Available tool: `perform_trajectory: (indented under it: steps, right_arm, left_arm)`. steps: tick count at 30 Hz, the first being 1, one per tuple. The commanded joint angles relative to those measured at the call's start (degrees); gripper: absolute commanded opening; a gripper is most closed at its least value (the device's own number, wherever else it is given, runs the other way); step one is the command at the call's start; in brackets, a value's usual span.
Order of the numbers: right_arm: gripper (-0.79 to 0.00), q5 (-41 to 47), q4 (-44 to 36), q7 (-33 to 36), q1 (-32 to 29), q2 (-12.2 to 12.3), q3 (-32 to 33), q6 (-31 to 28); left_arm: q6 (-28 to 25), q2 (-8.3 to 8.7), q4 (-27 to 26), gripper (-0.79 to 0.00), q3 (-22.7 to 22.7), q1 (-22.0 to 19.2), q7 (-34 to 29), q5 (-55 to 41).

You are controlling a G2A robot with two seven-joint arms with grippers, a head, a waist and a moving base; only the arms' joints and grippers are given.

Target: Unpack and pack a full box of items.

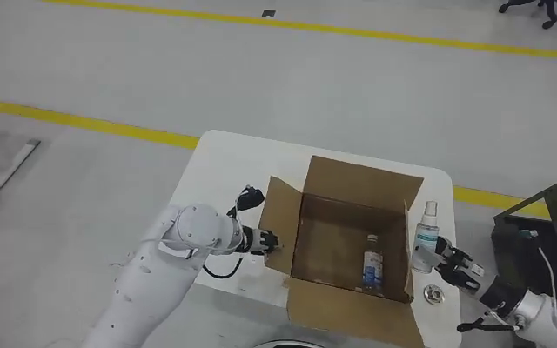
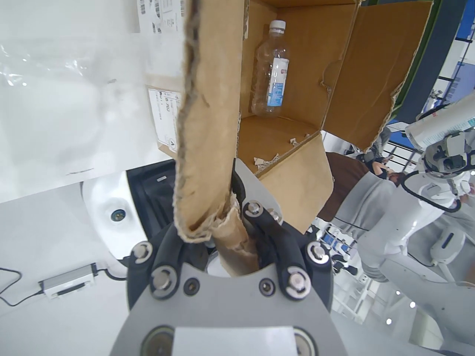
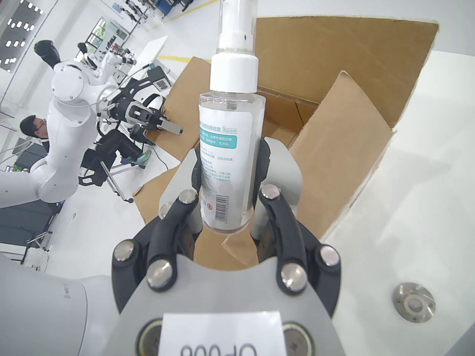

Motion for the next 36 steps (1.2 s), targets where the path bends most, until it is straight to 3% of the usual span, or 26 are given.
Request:
perform_trajectory:
  steps: [1,6,7,8,10,23,36]
  right_arm:
    - [-0.785,-0.37,-0.29,0.7,0.11,0.07,-0.69,1.12]
    - [-0.785,-2.6,-2.23,2.86,1.79,0.36,-4.11,5.38]
    - [-0.785,-3.56,-2.57,3.04,2.53,0.43,-5.4,6.51]
    - [-0.785,-4.27,-2.68,3.13,3.15,0.48,-6.47,7.18]
    - [-0.785,-5.87,-2.59,3.49,4.28,0.57,-8.63,8.57]
    - [-0.785,-21.92,-0.91,2.88,14.15,0.66,-25.5,20.54]
    - [-0.785,-30.96,2.84,4.68,21.42,0.11,-38.07,28.29]
  left_arm:
    - [-0.03,-0.14,0.44,-0.785,0.97,-0.26,-0.03,-0.71]
    - [0.79,-0.22,1.06,-0.785,1.59,-0.79,0.81,-2.07]
    - [0.35,-0.19,0.94,-0.742,2.11,-0.79,0.25,-2.06]
    - [0.29,-0.14,1.05,-0.597,2.25,-0.92,0.12,-1.92]
    - [0.28,-0.09,1.1,0.0,2.4,-1.03,0.04,-2.0]
    - [0.41,1.57,-0.96,0.0,0.44,-0.07,-1.09,2.91]
    - [3.45,4.96,-10.21,0.0,-12.04,5.84,0.24,7.4]
